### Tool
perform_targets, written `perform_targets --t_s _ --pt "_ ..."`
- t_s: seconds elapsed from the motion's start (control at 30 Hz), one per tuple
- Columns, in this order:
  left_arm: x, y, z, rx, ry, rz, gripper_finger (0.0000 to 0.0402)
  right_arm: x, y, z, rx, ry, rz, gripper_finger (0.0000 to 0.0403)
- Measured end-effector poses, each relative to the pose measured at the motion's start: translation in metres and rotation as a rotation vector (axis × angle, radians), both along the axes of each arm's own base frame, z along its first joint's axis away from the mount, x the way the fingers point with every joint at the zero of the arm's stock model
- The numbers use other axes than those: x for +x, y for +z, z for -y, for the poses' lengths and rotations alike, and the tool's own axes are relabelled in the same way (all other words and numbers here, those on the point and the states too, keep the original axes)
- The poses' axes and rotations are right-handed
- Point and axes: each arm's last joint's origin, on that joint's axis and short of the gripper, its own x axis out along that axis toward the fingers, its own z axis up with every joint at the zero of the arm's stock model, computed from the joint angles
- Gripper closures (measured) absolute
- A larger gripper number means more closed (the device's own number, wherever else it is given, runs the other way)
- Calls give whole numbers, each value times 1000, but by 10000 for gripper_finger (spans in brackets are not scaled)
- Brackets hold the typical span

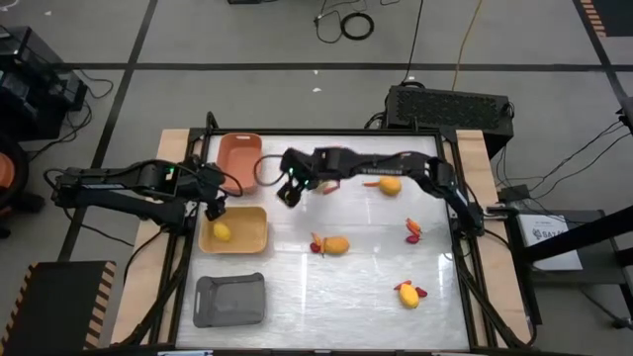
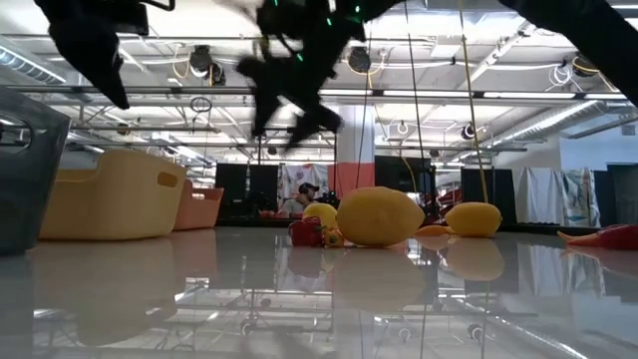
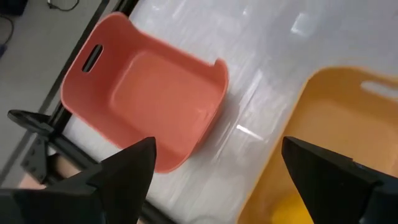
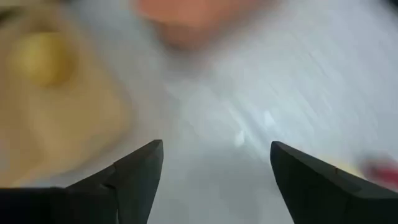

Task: Sort produce into baskets
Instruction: Put the yellow lemon into the yellow bin

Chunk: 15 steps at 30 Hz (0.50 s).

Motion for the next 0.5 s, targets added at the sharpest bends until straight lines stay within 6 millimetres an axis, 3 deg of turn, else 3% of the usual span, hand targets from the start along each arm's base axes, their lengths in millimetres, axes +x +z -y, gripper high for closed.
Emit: perform_targets --t_s 0.13,0.33,0.5 --pt "2 1 0 -23 50 54 48 -14 -20 25 87 -217 -96 115" --pt "3 1 0 -38 104 82 48 -22 -32 40 91 -304 -124 115" --pt "3 1 0 -52 139 99 48 -23 -35 41 34 -333 -137 115"
